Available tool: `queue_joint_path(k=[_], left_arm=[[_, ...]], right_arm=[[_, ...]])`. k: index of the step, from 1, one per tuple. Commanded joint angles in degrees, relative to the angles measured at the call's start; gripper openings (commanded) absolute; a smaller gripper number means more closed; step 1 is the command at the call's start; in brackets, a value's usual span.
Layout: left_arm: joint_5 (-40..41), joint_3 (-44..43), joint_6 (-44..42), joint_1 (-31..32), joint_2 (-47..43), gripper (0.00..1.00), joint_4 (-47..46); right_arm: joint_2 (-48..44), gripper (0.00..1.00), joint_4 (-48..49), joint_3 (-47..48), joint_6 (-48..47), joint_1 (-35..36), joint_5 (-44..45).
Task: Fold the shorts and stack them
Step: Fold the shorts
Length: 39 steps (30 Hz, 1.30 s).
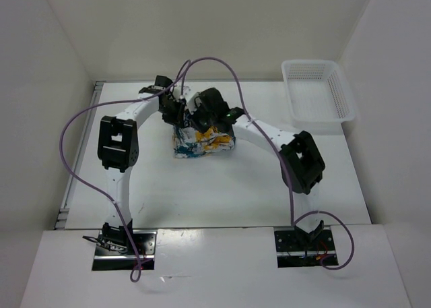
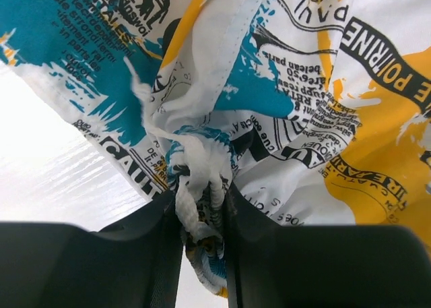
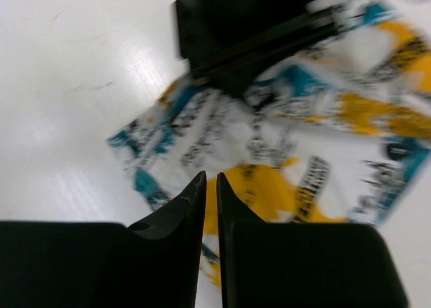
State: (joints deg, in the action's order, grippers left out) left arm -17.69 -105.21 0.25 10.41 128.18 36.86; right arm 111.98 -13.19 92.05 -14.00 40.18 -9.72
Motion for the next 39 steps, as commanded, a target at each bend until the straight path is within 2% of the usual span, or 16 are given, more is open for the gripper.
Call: queue_joint_path(k=[1, 9, 13, 15, 18, 20, 21, 24, 30, 32, 36, 39], left_arm=[[-1.73, -3.5, -0.25, -0.04, 0.05, 0.33, -0.04], [-4.27, -13.09, -0.25, -0.57, 2.86, 0.33, 2.43], [-4.98, -12.83, -0.25, -1.09, 4.0, 0.37, 2.43], [-4.98, -11.86, -0.25, -1.1, 4.62, 0.42, 2.43], [-3.85, -11.07, -0.25, -1.62, 5.15, 0.56, 1.81], [-2.79, -12.82, -0.25, -2.23, 6.37, 0.58, 1.81], [-2.18, -13.7, -0.25, -2.24, 7.08, 0.63, 1.81], [-1.65, -17.56, -0.25, -3.29, 7.08, 0.66, 3.12], [1.42, -20.82, -0.25, -3.3, 3.32, 0.87, 4.18], [2.92, -20.83, -0.25, -3.3, 1.38, 0.88, 4.18], [5.48, -20.83, -0.25, -3.3, -1.44, 0.88, 4.18], [2.85, -15.24, -0.25, -3.3, -4.51, 0.81, 4.18]], right_arm=[[4.03, 0.15, 1.24, 1.55, 2.57, 2.09, -4.69], [6.05, 0.12, 2.98, -6.0, 0.2, 3.67, -4.0], [9.65, 0.12, 4.05, -3.65, 0.2, 3.67, -2.77], [11.41, 0.12, 4.05, -2.41, -0.33, 3.67, -2.77], [11.41, 0.12, 3.53, -0.12, -0.94, 3.67, -2.77], [10.54, 0.12, 3.52, 0.59, -1.56, 4.2, -3.38], [9.93, 0.12, 2.83, 1.2, -1.56, 4.2, -3.99], [6.68, 0.14, 0.11, 2.95, -1.56, 4.82, -8.03], [-0.17, 0.17, -2.19, 5.33, 5.47, 6.66, -17.97], [-1.5, 0.17, -3.59, 5.33, 5.47, 6.66, -17.97], [-4.58, 0.14, -4.12, 0.6, 4.77, 5.26, -10.87], [-5.72, 0.09, -2.02, -2.83, 8.71, 2.89, -4.91]])
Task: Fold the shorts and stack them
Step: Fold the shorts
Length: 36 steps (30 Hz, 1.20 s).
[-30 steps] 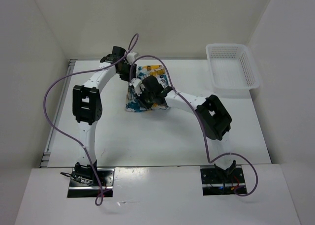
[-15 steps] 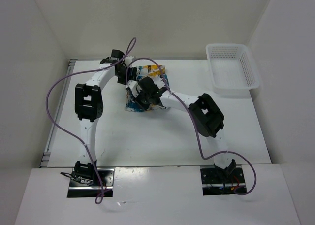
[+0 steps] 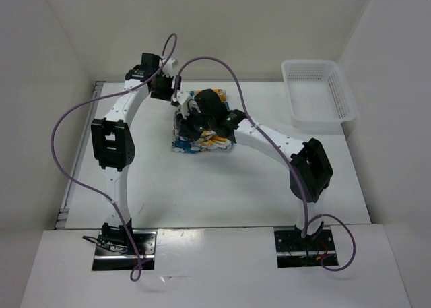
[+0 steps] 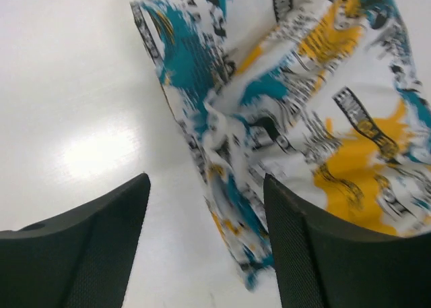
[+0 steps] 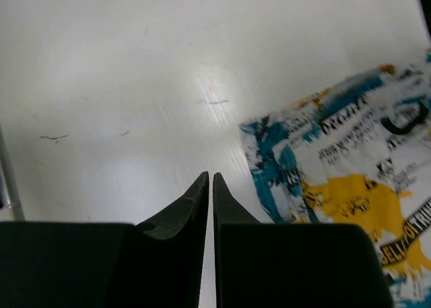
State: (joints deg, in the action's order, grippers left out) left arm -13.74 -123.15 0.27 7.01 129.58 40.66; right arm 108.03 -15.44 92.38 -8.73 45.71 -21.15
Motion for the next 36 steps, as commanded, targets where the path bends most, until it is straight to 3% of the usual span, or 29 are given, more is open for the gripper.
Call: queue_joint_path(k=[1, 4, 7, 16, 23, 34, 36], left_arm=[[-2.42, 5.35, -0.27, 0.9, -8.35, 0.74, -0.23], [-5.59, 16.84, -0.27, 3.27, -13.71, 0.56, -2.6], [-9.45, 23.55, -0.27, 4.5, -15.93, 0.49, -3.84], [-10.26, 25.59, -0.27, 7.85, -10.32, 0.55, -6.3], [-1.03, 31.47, -0.27, 8.46, -5.92, 0.55, -7.97], [-2.87, 30.25, -0.27, 7.94, -6.44, 0.62, -7.97], [-2.87, 29.73, -0.27, 7.94, -7.05, 0.68, -7.44]], right_arm=[[-1.77, 0.08, 0.93, -3.78, 4.33, -3.17, 7.6], [-3.17, 0.05, 1.99, -6.85, 4.34, -4.31, 10.24], [-3.7, 0.02, 3.65, -9.57, 5.74, -7.12, 11.48], [0.6, 0.01, 11.22, -15.64, 4.34, -9.5, 16.83], [4.29, 0.01, 13.33, -20.3, 1.61, -10.02, 17.46], [5.97, 0.01, 13.24, -18.11, -0.85, -10.03, 17.46], [3.44, 0.01, 11.15, -15.92, -1.38, -10.03, 16.05]])
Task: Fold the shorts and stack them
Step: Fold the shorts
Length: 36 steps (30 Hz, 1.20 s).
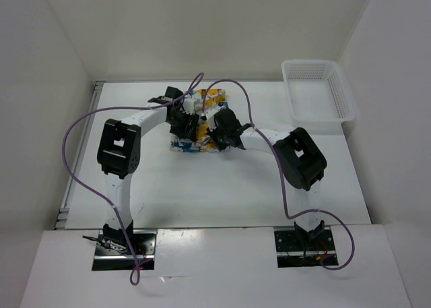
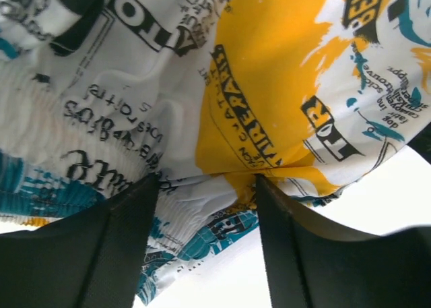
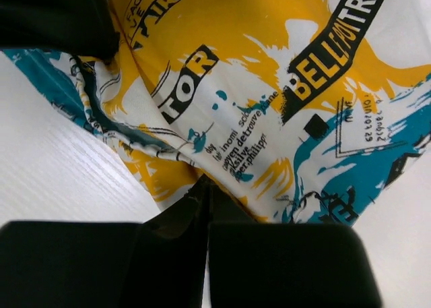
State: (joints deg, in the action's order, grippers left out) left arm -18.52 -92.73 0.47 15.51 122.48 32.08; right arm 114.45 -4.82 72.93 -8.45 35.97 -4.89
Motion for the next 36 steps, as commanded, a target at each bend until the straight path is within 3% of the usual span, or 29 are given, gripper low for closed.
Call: queue_joint_path(k=[1, 6, 9, 17, 21, 22, 26, 33, 36], left_arm=[[1.91, -1.22, -0.47, -0.57, -1.0, 0.7, 1.67], [0.6, -5.7, -0.47, -3.2, -6.7, 0.87, 3.51], [0.07, -9.03, -0.47, -4.43, -10.48, 0.99, 4.05], [-3.36, -6.69, -0.47, -10.14, -20.06, 0.99, 3.18], [-2.83, -1.69, -0.47, -19.35, -25.26, 0.99, 0.45], [-1.96, -0.45, -0.47, -24.42, -26.31, 0.99, -0.6], [-0.47, 7.98, -0.47, -33.85, -33.15, 0.99, -3.07], [17.97, 18.97, -0.47, -34.67, -41.52, 0.99, -6.24], [18.7, 21.79, -0.47, -34.67, -43.2, 0.99, -7.47]], right_arm=[[-4.05, 0.02, -2.18, 4.5, -1.66, -0.28, -0.91], [-11.86, 0.05, -13.7, 13.55, -2.8, -0.28, -5.21], [-18.79, 0.08, -14.25, 12.95, -6.92, -0.28, -6.54], [-30.77, 0.15, -14.25, 5.39, -13.68, -5.54, 4.17], [-35.34, 0.18, -14.25, 1.62, -15.11, -12.04, 10.24], [-37.09, 0.19, -13.47, 1.0, -15.11, -13.8, 10.25], [-42.11, 0.23, -11.18, -4.52, -13.96, -20.31, 11.48], [-50.9, 0.28, -10.65, -13.86, -13.44, -21.46, 12.09], [-52.49, 0.29, -10.13, -16.14, -13.44, -21.46, 12.62]])
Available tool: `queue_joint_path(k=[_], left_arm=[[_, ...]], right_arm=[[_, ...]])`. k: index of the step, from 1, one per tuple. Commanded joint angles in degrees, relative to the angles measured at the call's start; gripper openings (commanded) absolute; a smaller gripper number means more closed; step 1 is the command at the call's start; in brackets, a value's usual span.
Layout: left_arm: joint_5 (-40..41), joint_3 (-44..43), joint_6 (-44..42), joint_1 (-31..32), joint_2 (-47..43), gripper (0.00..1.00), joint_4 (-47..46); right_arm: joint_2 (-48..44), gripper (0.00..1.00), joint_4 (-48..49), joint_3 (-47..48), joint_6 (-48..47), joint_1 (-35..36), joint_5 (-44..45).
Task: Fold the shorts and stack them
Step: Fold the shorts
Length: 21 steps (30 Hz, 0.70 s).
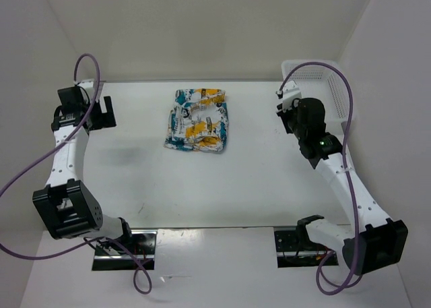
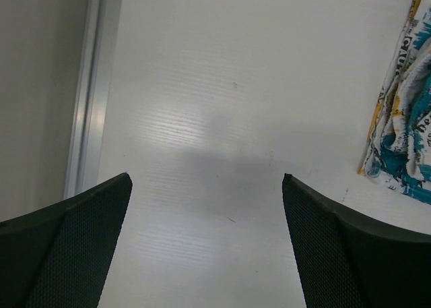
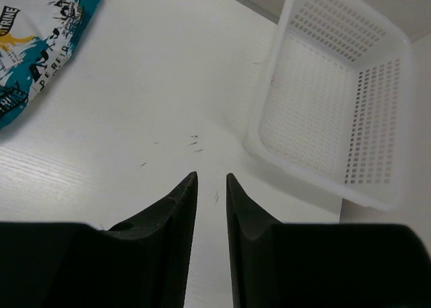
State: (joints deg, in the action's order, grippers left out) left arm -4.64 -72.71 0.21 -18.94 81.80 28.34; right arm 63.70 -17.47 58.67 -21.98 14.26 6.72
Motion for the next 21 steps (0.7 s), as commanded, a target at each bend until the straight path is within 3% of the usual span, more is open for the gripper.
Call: queue_joint_path(k=[1, 18, 21], left_arm=[[4.82, 1.78, -0.21, -0.22, -3.31, 0.99, -3.73], [-0.37, 3.54, -0.21, -0.22, -5.07, 0.99, -4.26], [-0.37, 4.15, -0.21, -0.22, -5.6, 0.99, -4.26]], right_arm=[[-2.44, 0.29, 2.53, -2.59, 0.09, 0.24, 1.01], [-9.74, 0.39, 0.95, -7.87, 0.62, 0.24, -0.04], [-9.74, 0.48, 0.95, -8.4, 0.62, 0.24, -0.04]])
